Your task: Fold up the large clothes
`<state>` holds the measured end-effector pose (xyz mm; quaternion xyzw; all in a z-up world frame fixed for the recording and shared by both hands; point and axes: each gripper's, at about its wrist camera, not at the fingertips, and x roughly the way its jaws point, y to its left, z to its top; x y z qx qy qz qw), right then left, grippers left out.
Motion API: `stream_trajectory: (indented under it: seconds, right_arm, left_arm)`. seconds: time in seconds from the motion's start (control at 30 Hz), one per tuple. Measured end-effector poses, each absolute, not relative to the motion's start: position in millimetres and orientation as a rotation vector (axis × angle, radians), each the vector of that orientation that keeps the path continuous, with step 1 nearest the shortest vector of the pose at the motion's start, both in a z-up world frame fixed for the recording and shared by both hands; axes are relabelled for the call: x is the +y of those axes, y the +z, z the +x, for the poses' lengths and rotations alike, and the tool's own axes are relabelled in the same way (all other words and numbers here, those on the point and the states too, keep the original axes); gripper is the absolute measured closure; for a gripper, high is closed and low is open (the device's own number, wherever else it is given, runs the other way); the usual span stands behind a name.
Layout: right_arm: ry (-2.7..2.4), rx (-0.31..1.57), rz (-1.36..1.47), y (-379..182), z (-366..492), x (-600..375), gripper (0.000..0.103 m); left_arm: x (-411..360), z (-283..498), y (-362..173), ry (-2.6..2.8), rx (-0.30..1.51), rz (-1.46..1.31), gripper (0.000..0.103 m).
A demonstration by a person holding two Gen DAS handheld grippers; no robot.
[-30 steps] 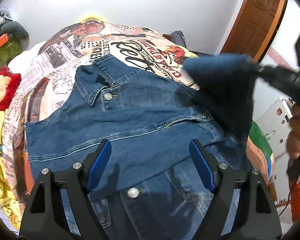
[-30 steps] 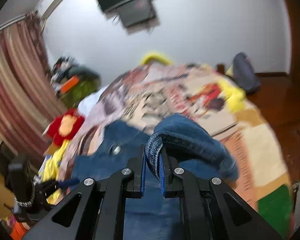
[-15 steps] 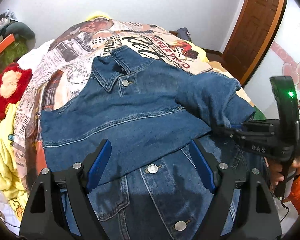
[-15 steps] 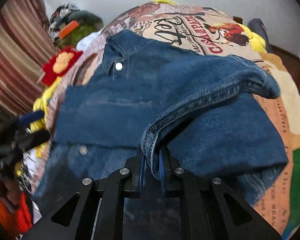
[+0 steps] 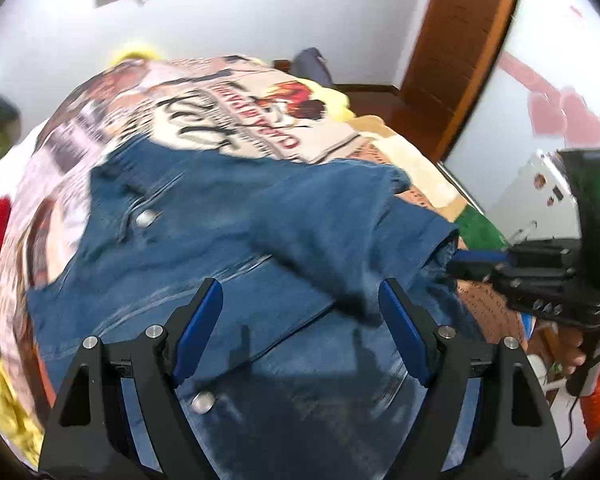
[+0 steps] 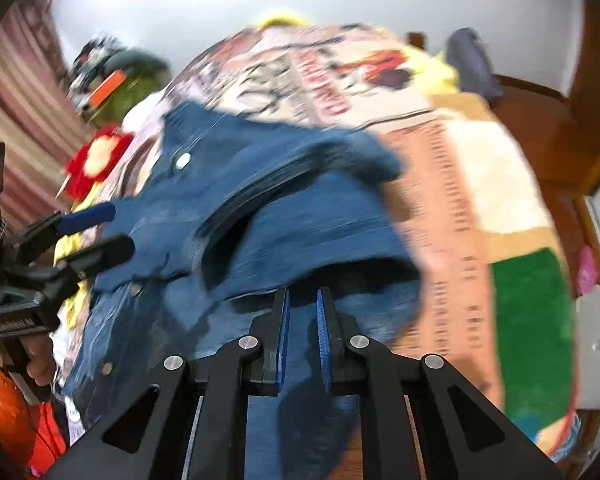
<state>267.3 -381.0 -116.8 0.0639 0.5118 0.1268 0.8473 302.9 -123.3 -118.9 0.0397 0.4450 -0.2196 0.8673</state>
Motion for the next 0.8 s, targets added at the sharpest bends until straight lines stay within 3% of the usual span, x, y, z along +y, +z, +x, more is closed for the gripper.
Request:
stream_trajectory:
  seconds: [0.23,0.3,0.43,0.5,0.53,0.8]
  right_arm:
    - [0.126,1.005,0.177,-99,269,-441,0.093]
    - [0.118,1.009,0.198,-101,272,-449,0.093]
    - [0.110,1.019,0.194,-108,291,-454,0.093]
    - [0.107,1.040,0.190,-114,302,-450,0.093]
    - [0.108,1.056,0.188,-119,311,-447,0.093]
    - [0.216,1.150,0.273,-155,330,-408,0.093]
  left_arm:
    - [-178,332,-156,-0.420,0.986,0.225,0.025]
    - [-180,342,-166,-0.378,1.001,0.227,0.041]
    - [-176,361,-168,-0.328,1.004,0.201,0.061]
    - [-175,368,-162,-0.304,0.983,0.210,0.087]
    - [-174,369,-158,-0.301,0.968,0.209,0.090]
    - [-143,353,-81,-0.288,0.723,0.178,0.093]
